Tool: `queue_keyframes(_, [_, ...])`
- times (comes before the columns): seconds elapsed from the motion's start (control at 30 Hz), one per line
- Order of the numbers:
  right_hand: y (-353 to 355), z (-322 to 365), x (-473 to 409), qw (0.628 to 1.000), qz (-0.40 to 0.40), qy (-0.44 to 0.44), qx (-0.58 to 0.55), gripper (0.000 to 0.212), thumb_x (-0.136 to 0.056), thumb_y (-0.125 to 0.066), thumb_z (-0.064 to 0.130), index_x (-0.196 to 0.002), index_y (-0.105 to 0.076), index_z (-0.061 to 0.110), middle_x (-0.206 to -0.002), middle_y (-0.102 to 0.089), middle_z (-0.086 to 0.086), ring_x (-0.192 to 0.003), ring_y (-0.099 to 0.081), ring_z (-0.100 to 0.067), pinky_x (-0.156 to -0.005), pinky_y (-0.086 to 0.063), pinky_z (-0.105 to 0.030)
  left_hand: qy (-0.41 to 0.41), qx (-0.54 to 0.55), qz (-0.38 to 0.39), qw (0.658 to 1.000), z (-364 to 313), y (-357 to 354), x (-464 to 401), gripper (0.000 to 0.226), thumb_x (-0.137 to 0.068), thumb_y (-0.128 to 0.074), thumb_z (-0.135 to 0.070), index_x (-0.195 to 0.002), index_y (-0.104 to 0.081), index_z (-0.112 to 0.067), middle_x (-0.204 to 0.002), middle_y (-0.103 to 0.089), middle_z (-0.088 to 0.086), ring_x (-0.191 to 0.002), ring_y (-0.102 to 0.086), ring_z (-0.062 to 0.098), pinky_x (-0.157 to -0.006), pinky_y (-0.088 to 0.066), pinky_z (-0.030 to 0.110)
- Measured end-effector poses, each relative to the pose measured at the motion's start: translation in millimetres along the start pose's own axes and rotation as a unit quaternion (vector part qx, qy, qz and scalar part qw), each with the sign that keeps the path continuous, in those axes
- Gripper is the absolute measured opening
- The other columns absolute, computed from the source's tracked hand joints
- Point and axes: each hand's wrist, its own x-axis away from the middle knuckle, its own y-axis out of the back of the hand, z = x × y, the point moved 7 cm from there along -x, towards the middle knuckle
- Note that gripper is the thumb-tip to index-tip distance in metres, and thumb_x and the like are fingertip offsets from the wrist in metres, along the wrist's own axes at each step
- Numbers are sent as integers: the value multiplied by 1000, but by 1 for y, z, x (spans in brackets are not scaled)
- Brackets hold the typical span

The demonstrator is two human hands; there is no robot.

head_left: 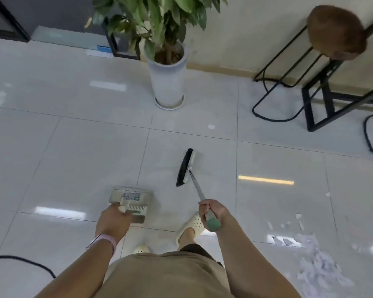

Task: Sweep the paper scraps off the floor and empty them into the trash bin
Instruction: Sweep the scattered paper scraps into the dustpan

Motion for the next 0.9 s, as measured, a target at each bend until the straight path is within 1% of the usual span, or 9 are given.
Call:
queue_keyframes(0.07, [43, 28, 14, 999, -32, 25, -3, 30, -96, -43, -1, -70, -39, 14, -42, -36, 2, -27, -36, -8, -29, -35, -15, -10, 29, -4, 1000, -42, -22, -2, 9, -84, -56, -17, -82, -65, -14, -81, -70, 10, -72, -64, 27, -62, -52, 34])
queue_keyframes(0.13, [89, 53, 29, 995, -78, 54, 0, 33, -96, -43, -1, -69, -36, 15, -40, -36, 1, -26, -35, -9, -29, -33, -14, -28, 44, 2, 999, -80, -44, -6, 10, -87, -56, -13, -81, -64, -10, -79, -69, 11, -72, -63, 28, -57, -44, 30])
queue_keyframes(0.3, [178, 113, 64, 974, -198, 104, -21, 28, -96, -42, 1, -71, -39, 11, -38, -38, -1, -25, -36, -12, -34, -34, -12, -138, -16, 64, 988, -177, -98, -5, 10, -91, -57, -18, -86, -65, -19, -79, -67, 2, -74, -64, 24, -61, -48, 29])
queue_keyframes(0.47, [213, 171, 97, 945, -259, 182, -82, 21, -92, -42, -1, -73, -44, 7, -60, -43, -7, -49, -43, -19, -40, -43, -20, -240, -64, 88, 965, -258, -142, 15, 12, -92, -55, -24, -83, -60, -29, -78, -66, -5, -71, -62, 20, -62, -49, 28])
queue_keyframes(0.57, [208, 186, 107, 937, -224, 220, -155, 20, -93, -43, 0, -75, -43, 9, -52, -42, -4, -41, -43, -16, -41, -45, -20, -269, -72, 102, 955, -282, -150, 20, 12, -94, -55, -31, -85, -60, -36, -77, -66, -10, -72, -64, 19, -65, -53, 30])
queue_keyframes(0.63, [192, 197, 110, 939, -182, 229, -179, 23, -94, -43, 0, -74, -42, 10, -49, -41, -3, -34, -42, -12, -38, -42, -18, -285, -79, 97, 950, -294, -150, 16, 10, -93, -55, -36, -95, -65, -37, -77, -68, -10, -72, -65, 18, -67, -57, 33])
queue_keyframes(0.7, [167, 206, 108, 944, -135, 232, -193, 27, -94, -42, -2, -72, -39, 13, -49, -40, -2, -32, -39, -10, -35, -38, -16, -295, -85, 90, 947, -303, -151, 10, 18, -92, -55, -38, -107, -66, -36, -81, -69, -10, -75, -66, 19, -69, -56, 31])
queue_keyframes(0.8, [119, 219, 98, 956, -58, 210, -197, 31, -93, -39, -5, -69, -35, 15, -46, -36, 1, -31, -34, -8, -30, -32, -15, -288, -76, 88, 951, -309, -149, -3, 27, -93, -55, -38, -117, -65, -37, -87, -71, -9, -79, -67, 20, -73, -56, 31])
queue_keyframes(0.9, [68, 236, 78, 966, 25, 155, -205, 33, -95, -36, -2, -67, -34, 16, -47, -34, 2, -30, -33, -7, -27, -30, -16, -262, -87, 83, 958, -313, -137, -27, 35, -90, -54, -43, -123, -64, -36, -91, -72, -5, -81, -68, 22, -73, -58, 32])
